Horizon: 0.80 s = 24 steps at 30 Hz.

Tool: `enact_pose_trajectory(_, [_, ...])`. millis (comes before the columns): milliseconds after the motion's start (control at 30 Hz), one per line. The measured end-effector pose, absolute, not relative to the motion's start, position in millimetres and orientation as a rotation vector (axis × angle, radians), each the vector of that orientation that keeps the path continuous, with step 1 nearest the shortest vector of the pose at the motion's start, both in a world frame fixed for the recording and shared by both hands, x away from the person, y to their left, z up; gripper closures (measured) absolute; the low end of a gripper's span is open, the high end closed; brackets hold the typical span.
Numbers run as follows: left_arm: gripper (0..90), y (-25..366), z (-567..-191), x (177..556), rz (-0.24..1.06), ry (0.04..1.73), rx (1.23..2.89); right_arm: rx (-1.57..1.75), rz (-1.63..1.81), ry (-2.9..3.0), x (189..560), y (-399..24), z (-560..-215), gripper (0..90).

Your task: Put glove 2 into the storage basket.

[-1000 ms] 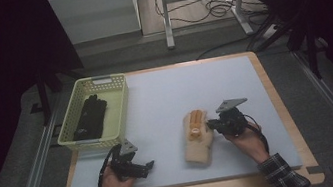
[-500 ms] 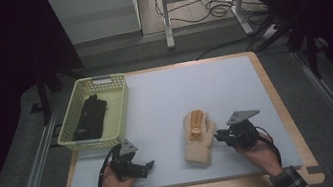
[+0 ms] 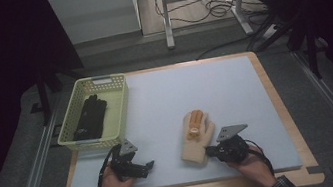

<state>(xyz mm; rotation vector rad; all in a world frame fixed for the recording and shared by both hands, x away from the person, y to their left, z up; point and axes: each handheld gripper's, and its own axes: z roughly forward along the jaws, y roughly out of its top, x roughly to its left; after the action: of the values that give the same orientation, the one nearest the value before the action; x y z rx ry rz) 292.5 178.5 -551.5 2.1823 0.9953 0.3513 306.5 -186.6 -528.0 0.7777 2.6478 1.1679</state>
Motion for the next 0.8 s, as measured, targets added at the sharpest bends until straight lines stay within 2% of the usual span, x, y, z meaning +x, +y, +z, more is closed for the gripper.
enact_pose_trajectory(800, [1.3,178.5,-551.6,292.5,0.353,0.995,2.184,0.695,1.151,2.618,324.6,-122.5,-534.1,79.2])
